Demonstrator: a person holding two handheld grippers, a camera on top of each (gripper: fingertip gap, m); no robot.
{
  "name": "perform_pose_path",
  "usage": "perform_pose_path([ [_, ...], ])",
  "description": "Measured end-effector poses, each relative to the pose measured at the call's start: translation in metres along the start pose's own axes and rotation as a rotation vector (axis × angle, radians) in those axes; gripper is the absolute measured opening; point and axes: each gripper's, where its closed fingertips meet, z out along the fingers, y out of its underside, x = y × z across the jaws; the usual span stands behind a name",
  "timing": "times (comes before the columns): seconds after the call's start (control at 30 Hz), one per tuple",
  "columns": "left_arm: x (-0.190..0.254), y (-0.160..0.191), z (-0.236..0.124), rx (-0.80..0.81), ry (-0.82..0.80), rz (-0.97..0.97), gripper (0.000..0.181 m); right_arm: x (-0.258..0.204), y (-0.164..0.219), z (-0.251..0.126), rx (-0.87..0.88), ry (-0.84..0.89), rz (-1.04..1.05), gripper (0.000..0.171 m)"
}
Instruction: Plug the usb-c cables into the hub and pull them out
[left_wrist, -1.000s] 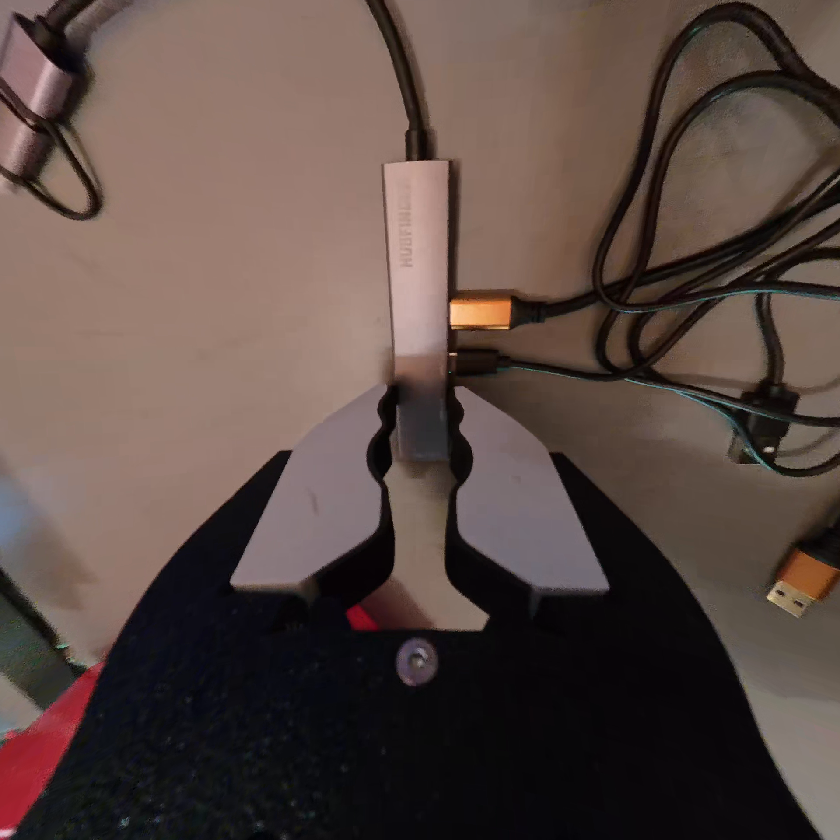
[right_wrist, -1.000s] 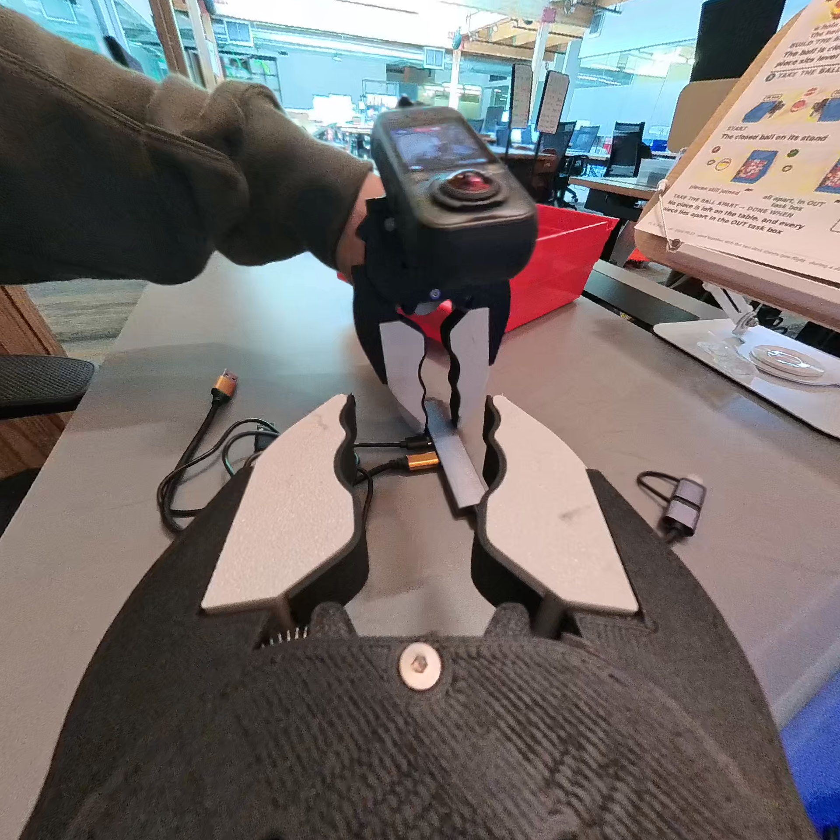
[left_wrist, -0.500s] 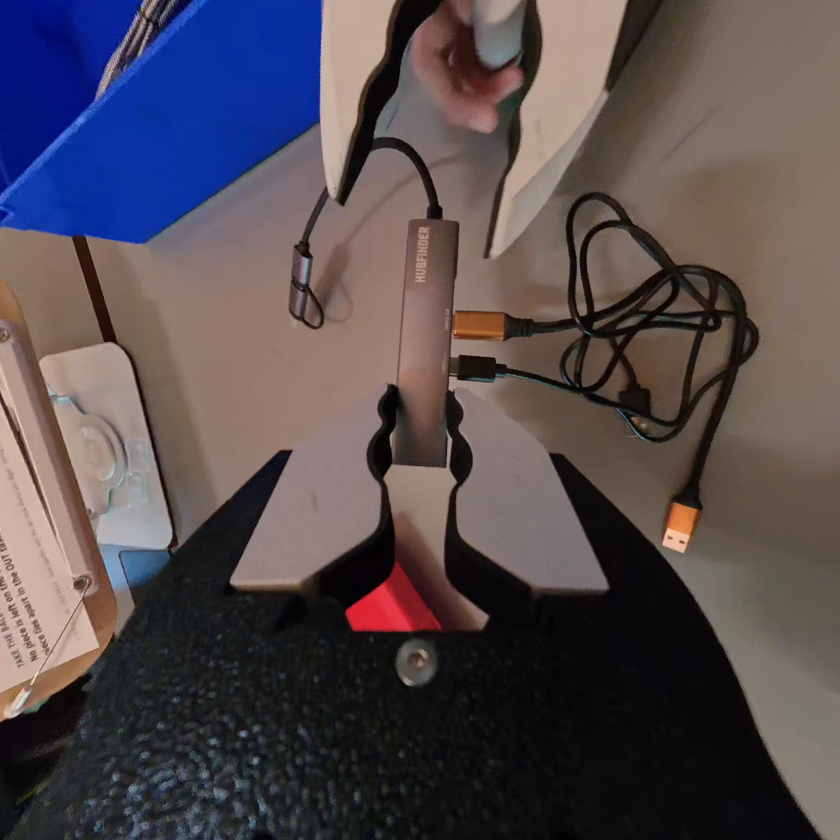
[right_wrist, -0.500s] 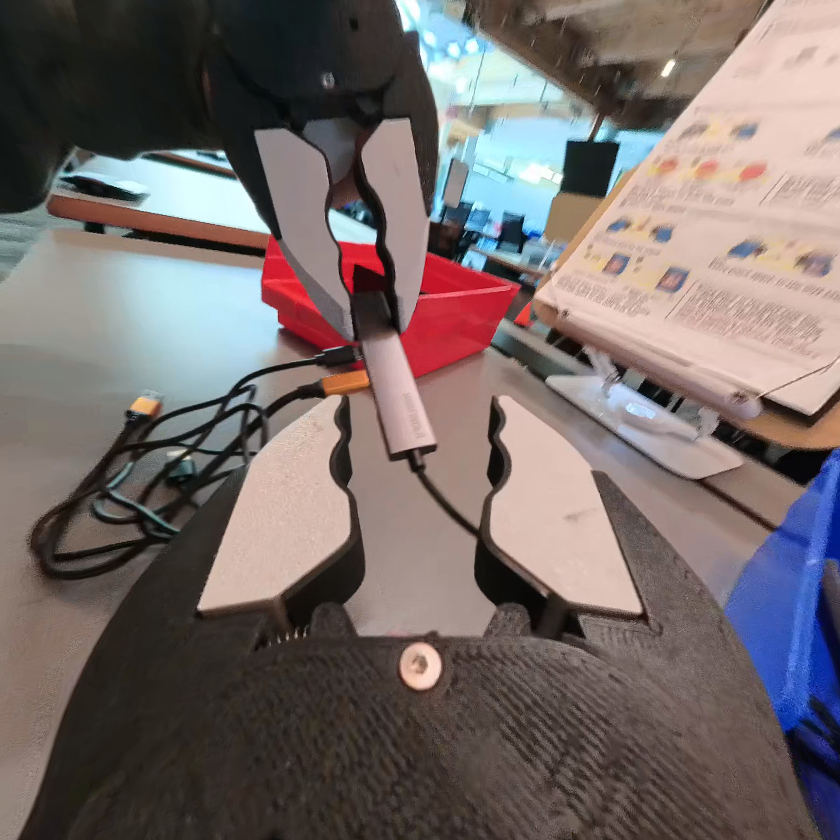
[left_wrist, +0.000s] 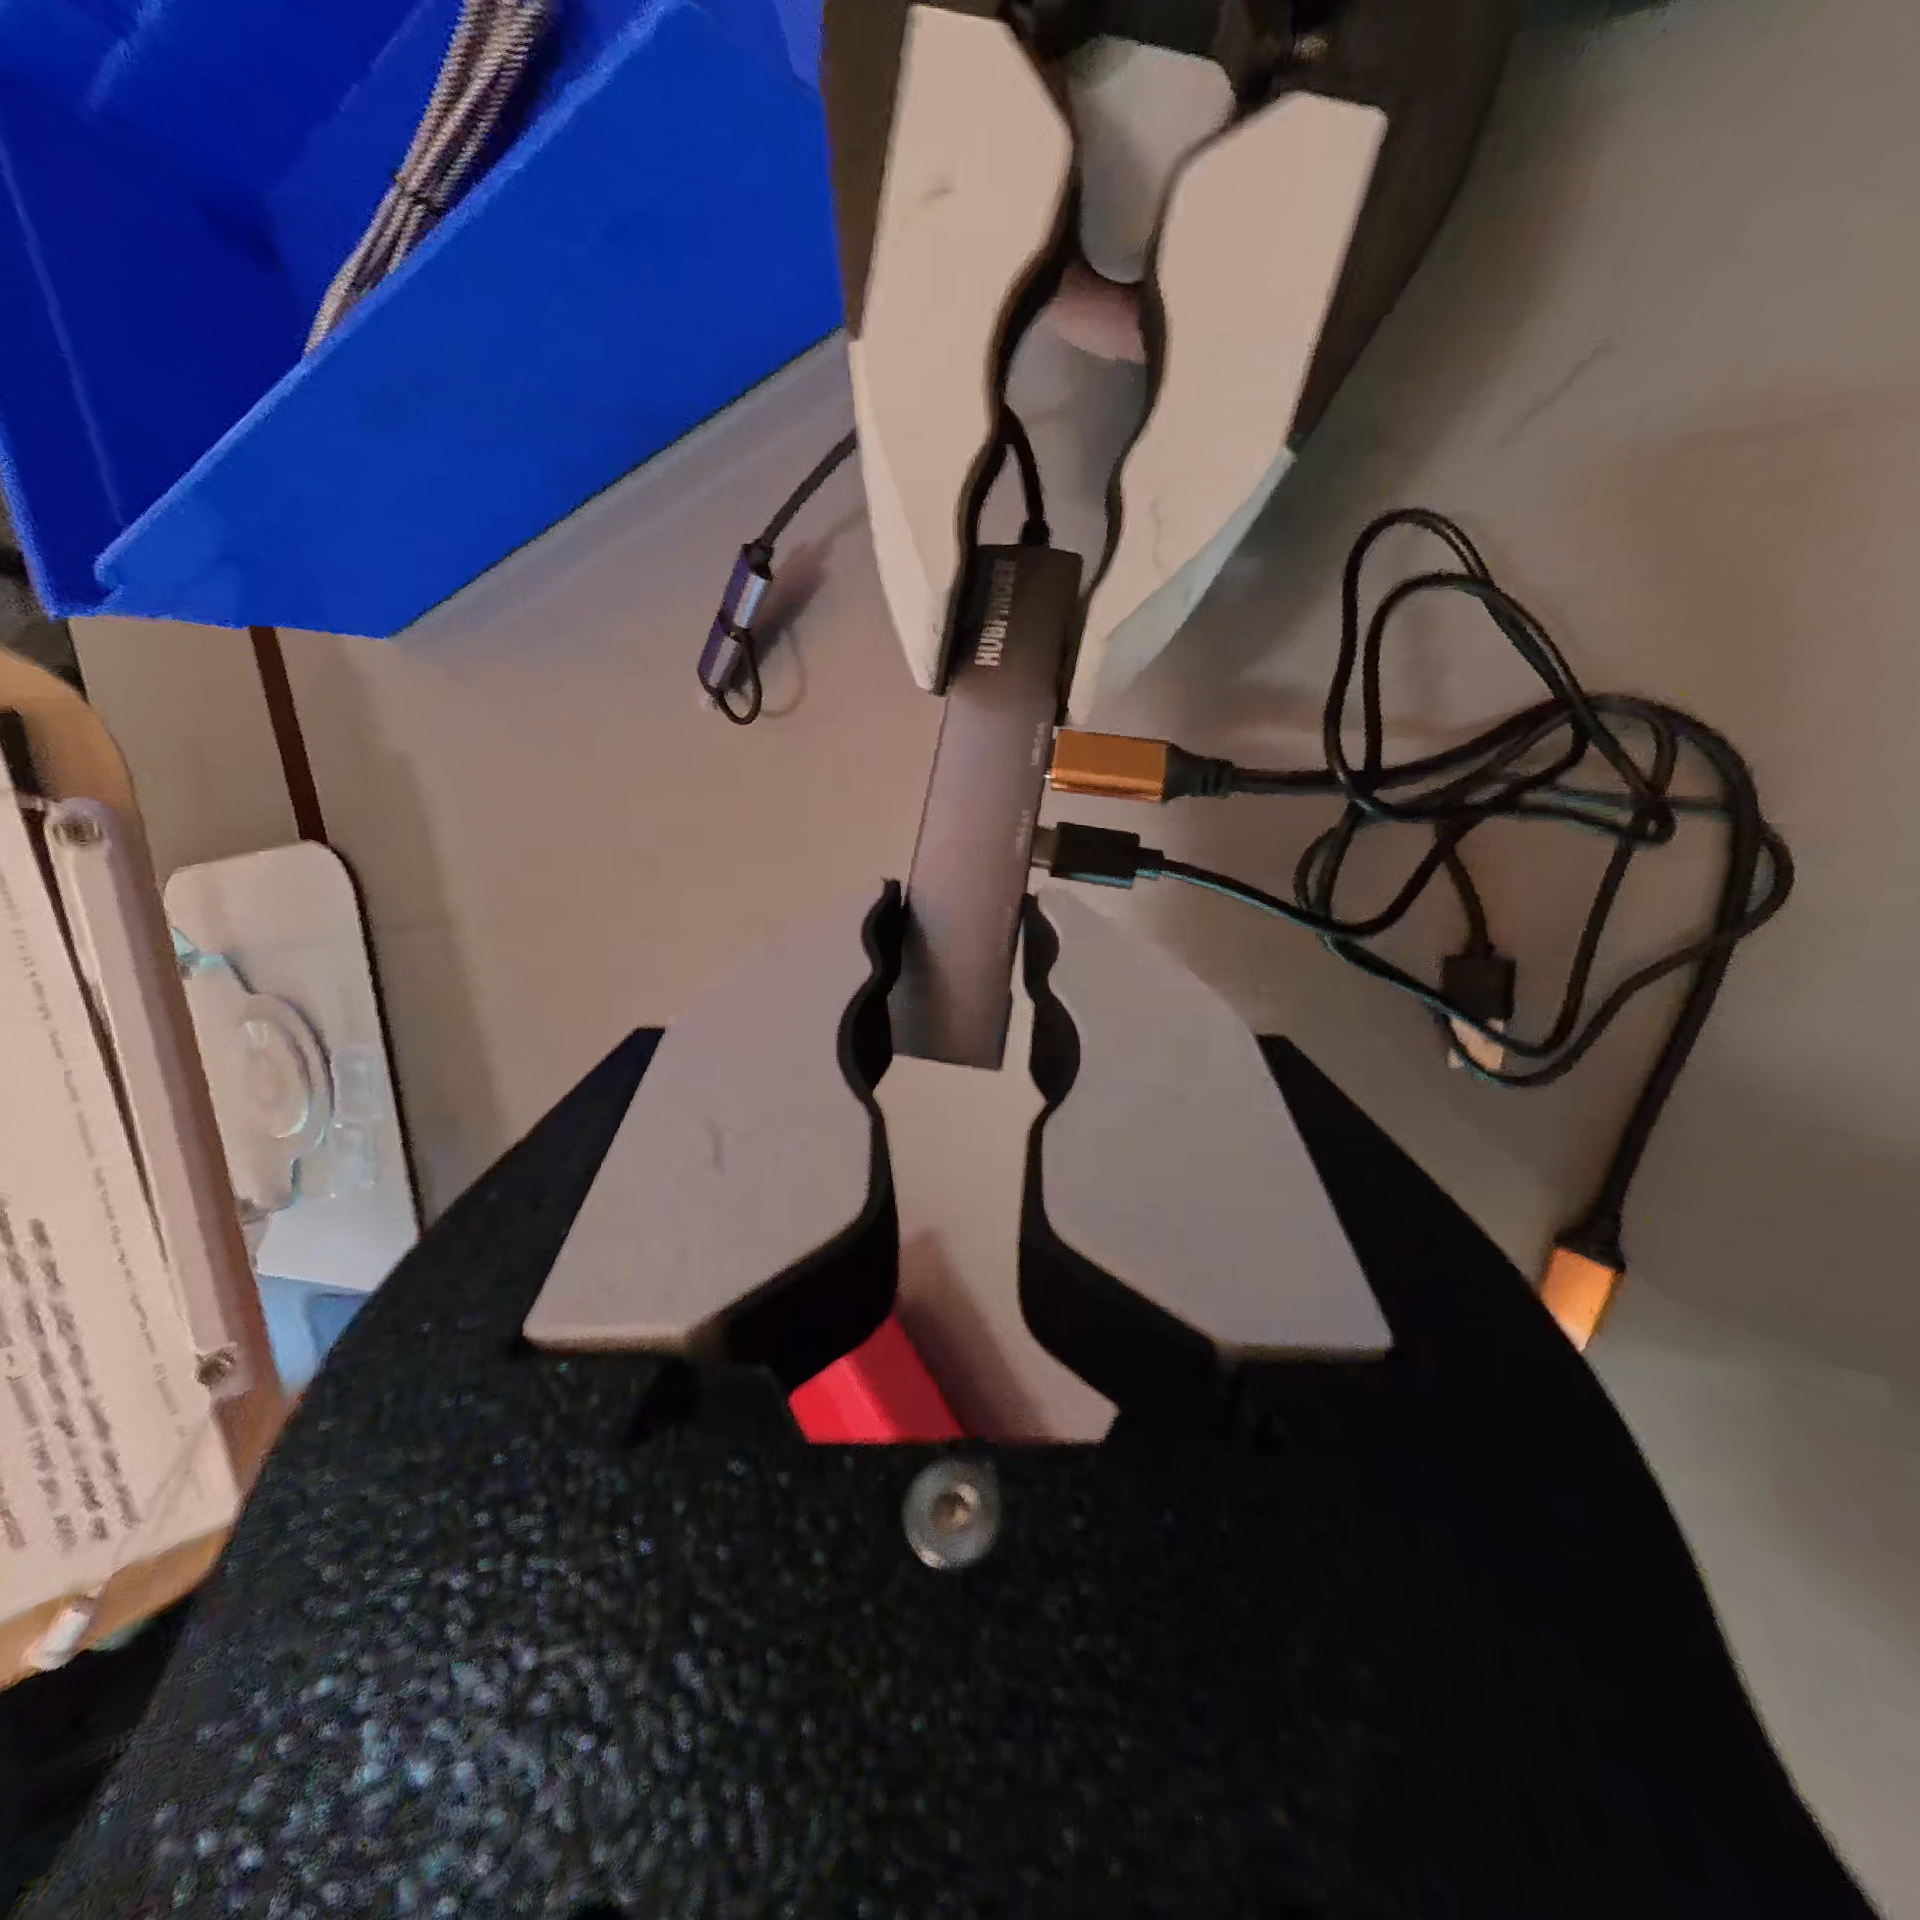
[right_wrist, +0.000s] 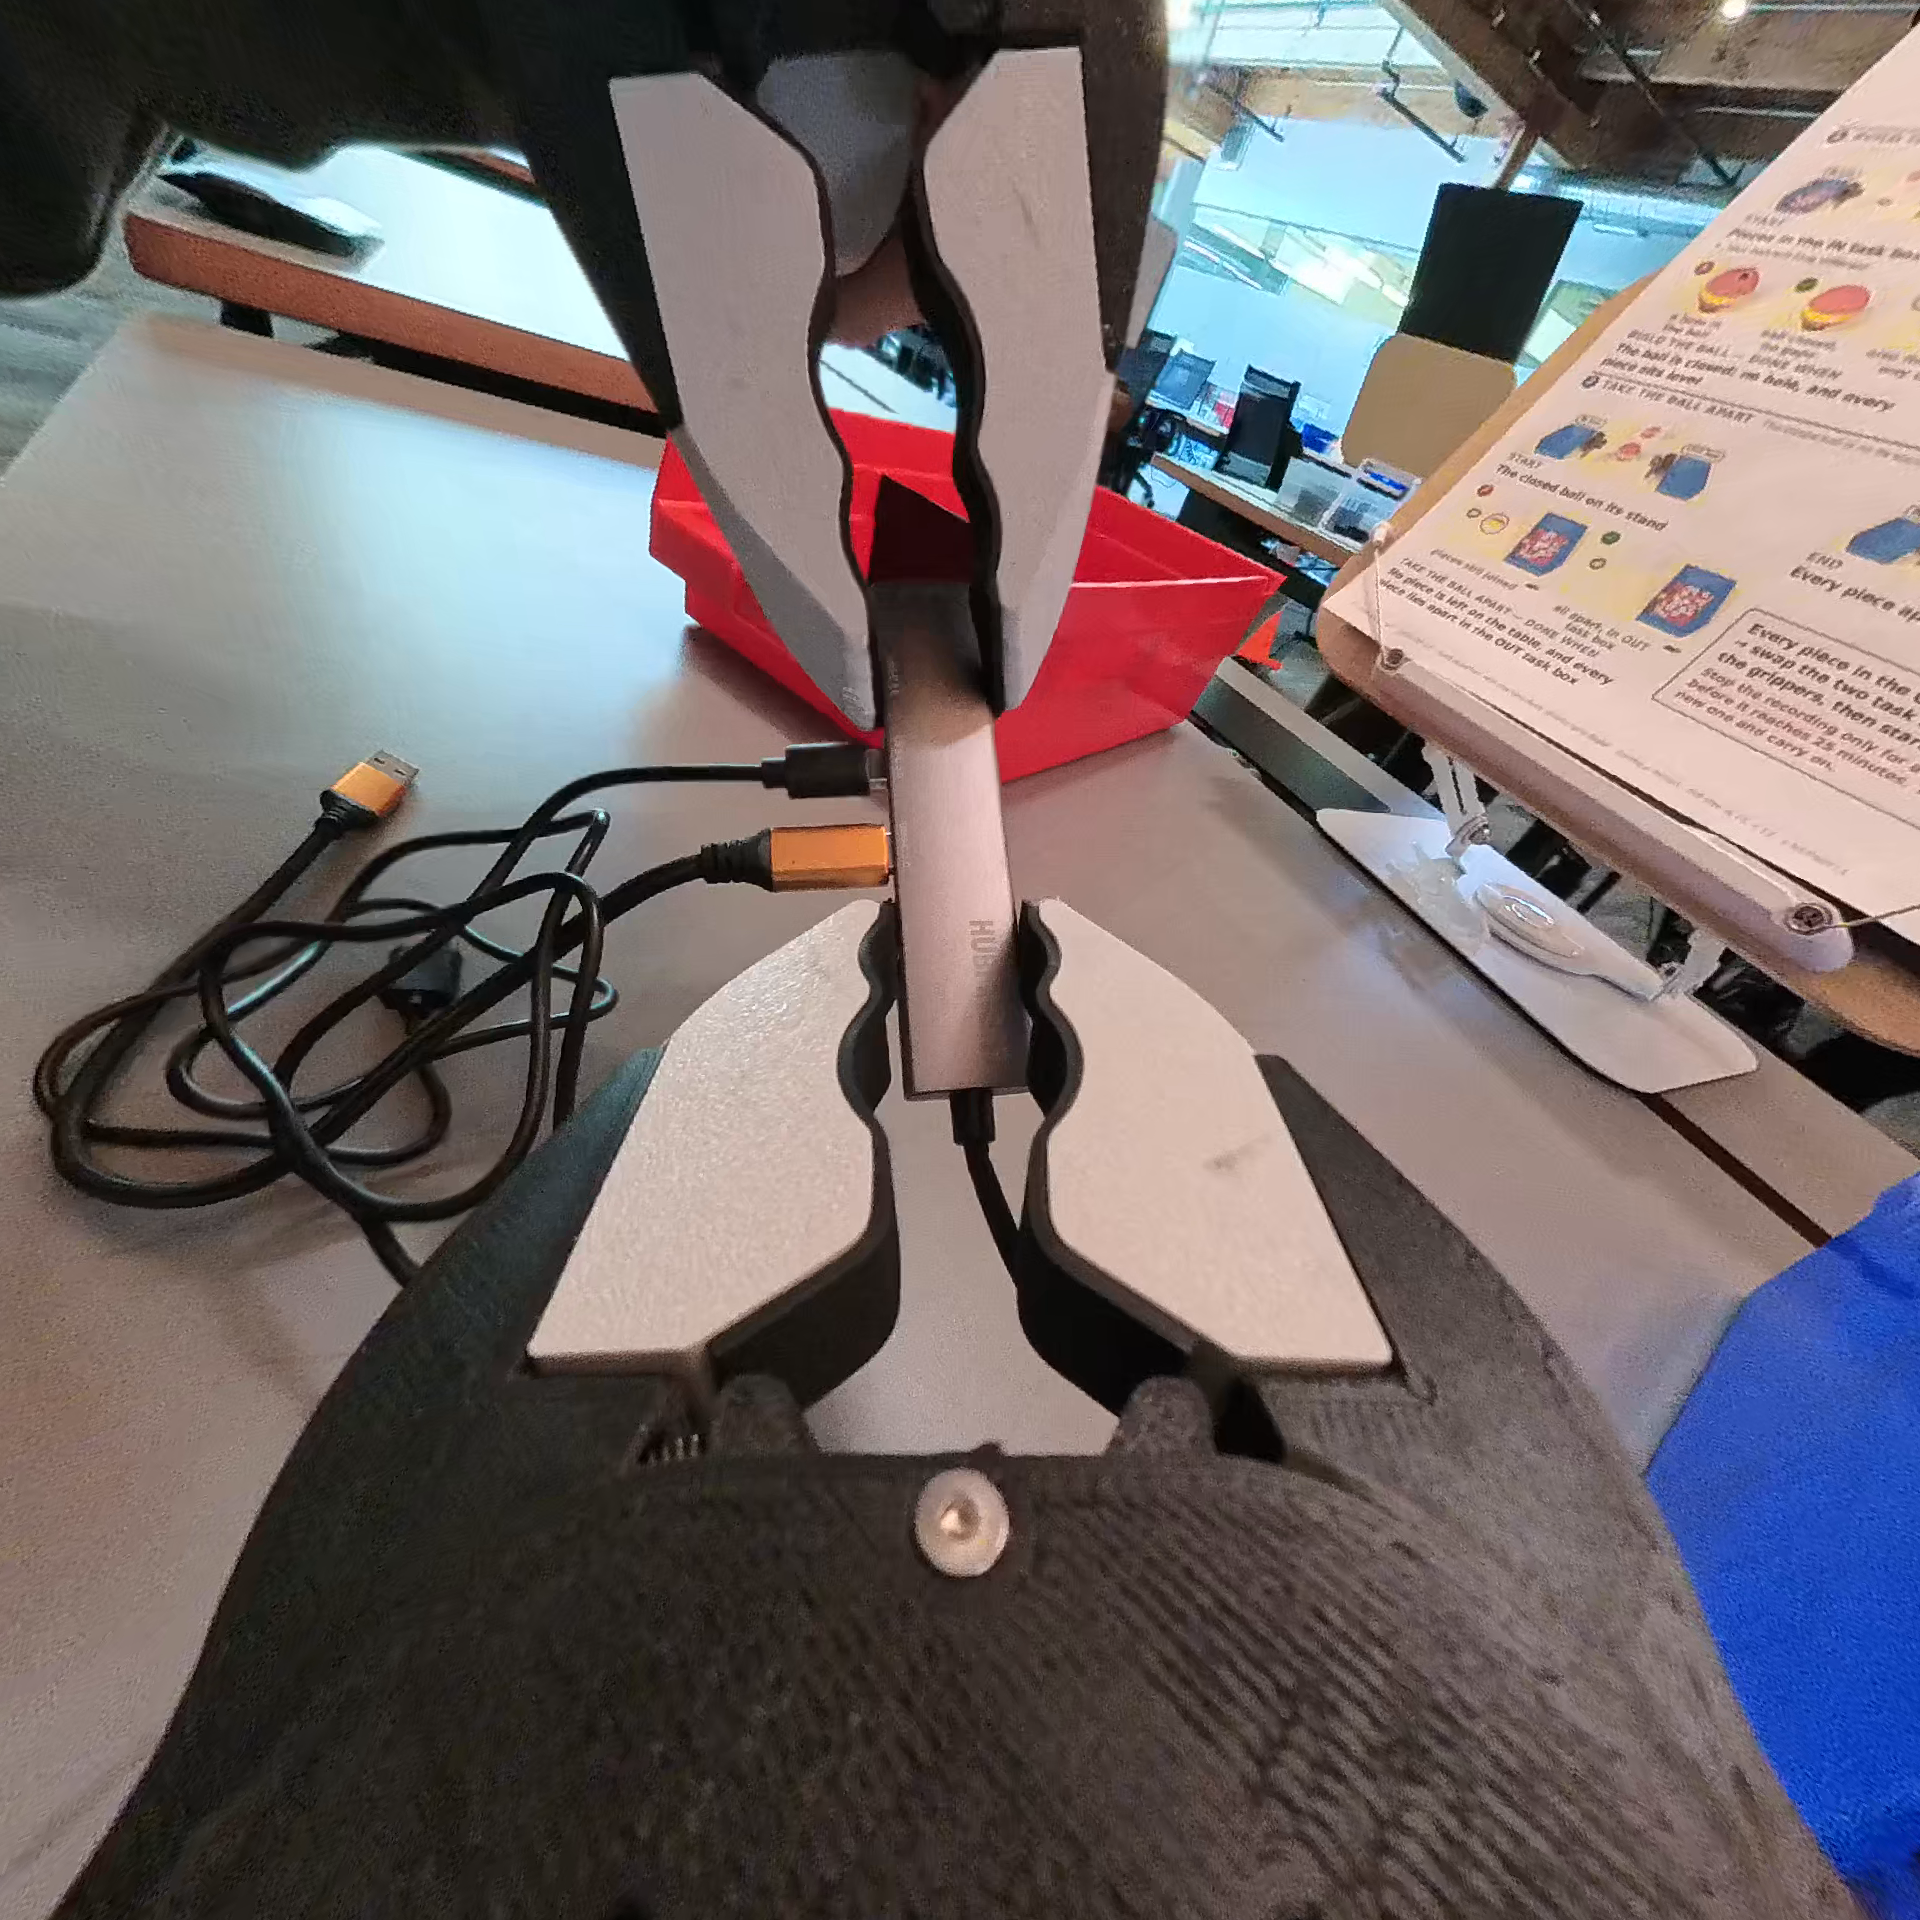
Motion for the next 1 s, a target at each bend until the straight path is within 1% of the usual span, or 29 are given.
perform_pose_path([
  [0.03, -0.003, -0.001, -0.001, 0.02, -0.022, -0.062, 0.022, 0.001, 0.0, 0.0, 0.003, 0.011, 0.002, 0.022],
  [0.1, -0.017, 0.002, -0.008, 0.065, -0.12, -0.263, 0.039, 0.008, -0.001, -0.002, 0.007, 0.056, 0.011, 0.022],
  [0.17, -0.029, 0.008, -0.015, 0.145, -0.189, -0.598, 0.056, 0.011, -0.001, -0.003, 0.016, 0.081, 0.006, 0.022],
  [0.2, -0.03, 0.011, -0.018, 0.217, -0.194, -0.784, 0.059, 0.013, -0.001, -0.003, 0.019, 0.103, -0.012, 0.022],
  [0.23, -0.028, 0.012, -0.019, 0.295, -0.168, -0.95, 0.059, 0.012, -0.001, -0.003, 0.016, 0.104, -0.027, 0.022],
  [0.27, -0.023, 0.011, -0.018, 0.374, -0.115, -1.071, 0.063, 0.01, -0.001, -0.002, 0.014, 0.092, -0.034, 0.022],
  [0.33, -0.013, 0.011, -0.012, 0.477, -0.039, -1.237, 0.06, 0.006, -0.006, -0.002, 0.043, 0.09, -0.047, 0.022],
  [0.4, 0.0, 0.005, -0.001, 0.527, 0.059, -1.3, 0.047, -0.001, -0.009, 0.001, 0.055, 0.065, -0.051, 0.022],
  [0.43, 0.005, -0.001, 0.002, 0.558, 0.11, -1.317, 0.035, -0.003, -0.01, 0.001, 0.058, 0.066, -0.061, 0.022],
  [0.47, 0.008, -0.01, 0.001, 0.613, 0.171, -1.318, 0.016, -0.006, -0.009, 0.003, 0.051, 0.058, -0.068, 0.022],
  [0.5, 0.009, -0.018, -0.001, 0.671, 0.224, -1.328, 0.011, -0.007, -0.008, 0.003, 0.046, 0.06, -0.073, 0.022],
  [0.6, 0.006, -0.021, -0.003, 0.772, 0.317, -1.429, 0.01, -0.004, -0.014, -0.001, 0.097, 0.088, -0.079, 0.022],
  [0.7, 0.003, -0.021, -0.007, 0.945, 0.48, -1.587, 0.009, -0.003, -0.026, -0.005, 0.193, 0.075, -0.019, 0.023],
  [0.73, 0.003, -0.02, -0.008, 0.994, 0.518, -1.623, 0.009, -0.003, -0.028, -0.006, 0.211, 0.068, -0.003, 0.024],
  [0.77, 0.003, -0.019, -0.007, 1.029, 0.543, -1.653, 0.009, 0.0, -0.027, -0.006, 0.21, 0.082, 0.003, 0.029],
  [0.93, 0.001, -0.023, -0.013, 1.102, 0.584, -1.682, 0.008, 0.0, -0.027, -0.005, 0.207, 0.078, 0.018, 0.042],
  [1.0, 0.0, -0.026, -0.016, 1.09, 0.574, -1.675, 0.008, -0.002, -0.029, -0.006, 0.219, 0.057, 0.043, 0.041],
])
